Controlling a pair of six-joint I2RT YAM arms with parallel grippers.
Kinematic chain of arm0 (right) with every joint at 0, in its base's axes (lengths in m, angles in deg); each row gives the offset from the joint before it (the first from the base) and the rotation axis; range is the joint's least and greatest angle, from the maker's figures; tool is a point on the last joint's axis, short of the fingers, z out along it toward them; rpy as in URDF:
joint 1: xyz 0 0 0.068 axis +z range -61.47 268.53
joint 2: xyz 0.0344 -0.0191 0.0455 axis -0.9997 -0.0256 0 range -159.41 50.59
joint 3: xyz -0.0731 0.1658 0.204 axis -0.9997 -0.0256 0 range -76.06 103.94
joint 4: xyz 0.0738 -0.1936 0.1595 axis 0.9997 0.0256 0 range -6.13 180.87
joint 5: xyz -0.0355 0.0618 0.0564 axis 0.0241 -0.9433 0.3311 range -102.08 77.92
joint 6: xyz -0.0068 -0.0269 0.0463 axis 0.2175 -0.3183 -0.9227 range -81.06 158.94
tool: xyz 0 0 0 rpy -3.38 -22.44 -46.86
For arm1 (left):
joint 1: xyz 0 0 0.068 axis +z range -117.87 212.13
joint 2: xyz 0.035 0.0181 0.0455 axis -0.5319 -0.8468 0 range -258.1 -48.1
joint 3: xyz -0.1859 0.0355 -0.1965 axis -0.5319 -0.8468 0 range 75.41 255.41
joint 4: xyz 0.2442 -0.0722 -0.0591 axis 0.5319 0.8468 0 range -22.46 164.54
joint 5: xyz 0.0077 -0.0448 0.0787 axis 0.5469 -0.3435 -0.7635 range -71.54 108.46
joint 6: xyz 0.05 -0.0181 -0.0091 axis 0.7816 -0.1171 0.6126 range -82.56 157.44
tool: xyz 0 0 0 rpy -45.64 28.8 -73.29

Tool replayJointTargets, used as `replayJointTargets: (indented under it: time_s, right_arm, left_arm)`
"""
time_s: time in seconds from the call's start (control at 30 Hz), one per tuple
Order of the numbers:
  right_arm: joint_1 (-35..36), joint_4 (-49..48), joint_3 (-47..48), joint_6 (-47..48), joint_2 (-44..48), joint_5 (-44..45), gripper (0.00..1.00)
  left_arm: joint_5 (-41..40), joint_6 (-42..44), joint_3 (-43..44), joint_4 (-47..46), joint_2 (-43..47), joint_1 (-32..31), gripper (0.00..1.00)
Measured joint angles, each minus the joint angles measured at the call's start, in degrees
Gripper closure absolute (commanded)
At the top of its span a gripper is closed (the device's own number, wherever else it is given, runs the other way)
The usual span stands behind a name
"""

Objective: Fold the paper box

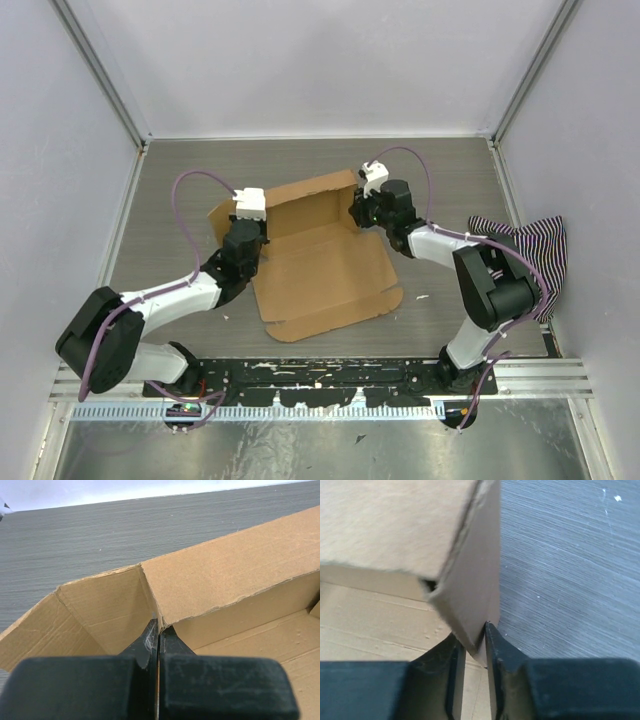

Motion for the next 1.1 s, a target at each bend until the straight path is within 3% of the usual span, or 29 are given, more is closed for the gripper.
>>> replayJointTargets:
  time_s: [0.2, 0.4, 0.53, 0.73, 1.1]
  right_arm:
    - [1.6, -1.1, -0.2, -3.4, -0.5, 10.0, 0.93]
    - [9.4, -1.1, -0.5, -6.3, -0.8, 30.2, 0.99]
    - [11.9, 0.9, 1.6, -9.6, -2.3, 37.7, 0.99]
    - [11.9, 3.3, 2.7, -12.1, -2.4, 39.5, 0.99]
    - [8.7, 8.6, 2.4, -12.1, 0.7, 36.0, 0.99]
  left_arm:
    - [-0.2, 0.2, 0.7, 0.4, 0.0, 0.0, 1.0]
    - [-1.2, -1.2, 2.7, 5.7, 0.9, -0.3, 0.99]
    - [-2.4, -3.1, 4.4, 10.9, 2.7, -1.1, 0.82]
    - [-3.4, -4.1, 7.7, 17.9, 4.3, -1.7, 0.55]
    - [-5.2, -4.7, 13.3, 25.3, 10.9, -1.6, 0.31]
